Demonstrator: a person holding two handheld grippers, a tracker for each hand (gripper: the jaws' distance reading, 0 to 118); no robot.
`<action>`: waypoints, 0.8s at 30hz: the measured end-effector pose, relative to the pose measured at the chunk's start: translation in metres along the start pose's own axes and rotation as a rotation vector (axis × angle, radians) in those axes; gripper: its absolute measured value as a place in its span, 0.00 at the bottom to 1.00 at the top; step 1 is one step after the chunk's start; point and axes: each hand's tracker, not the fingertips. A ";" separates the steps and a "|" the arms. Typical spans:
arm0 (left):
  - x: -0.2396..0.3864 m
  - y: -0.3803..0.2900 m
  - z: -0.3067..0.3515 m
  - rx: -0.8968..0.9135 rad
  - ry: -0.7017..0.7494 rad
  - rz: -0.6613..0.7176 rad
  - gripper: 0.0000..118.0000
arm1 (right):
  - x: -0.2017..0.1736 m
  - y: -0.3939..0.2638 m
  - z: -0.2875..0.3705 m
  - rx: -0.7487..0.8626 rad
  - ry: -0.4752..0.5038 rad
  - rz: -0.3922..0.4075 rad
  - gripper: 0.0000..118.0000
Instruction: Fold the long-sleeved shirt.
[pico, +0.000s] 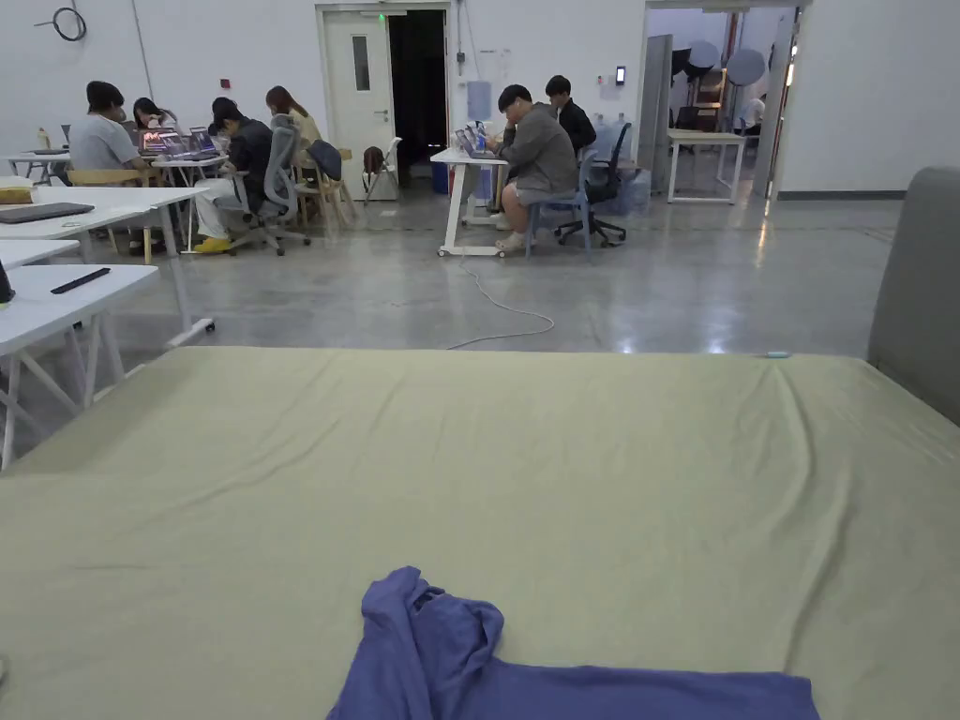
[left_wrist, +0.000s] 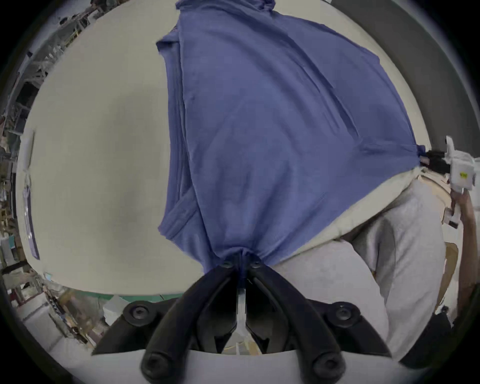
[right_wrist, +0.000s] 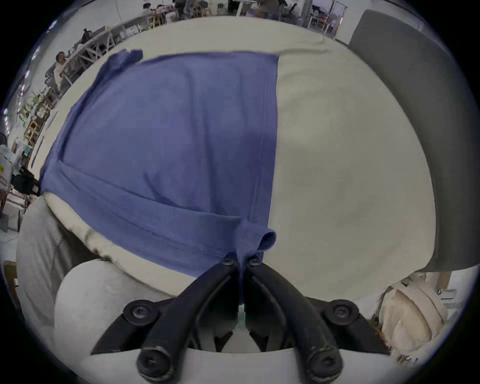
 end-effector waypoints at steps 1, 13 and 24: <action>-0.002 0.002 0.002 -0.019 -0.012 0.018 0.00 | 0.000 -0.001 -0.003 0.000 -0.003 -0.002 0.00; -0.010 -0.010 0.096 0.261 -0.059 0.103 0.95 | 0.012 0.038 0.093 0.099 -0.071 0.113 0.92; 0.020 0.047 0.094 0.323 -0.201 0.114 0.00 | -0.036 0.076 0.134 0.406 0.192 -0.134 0.00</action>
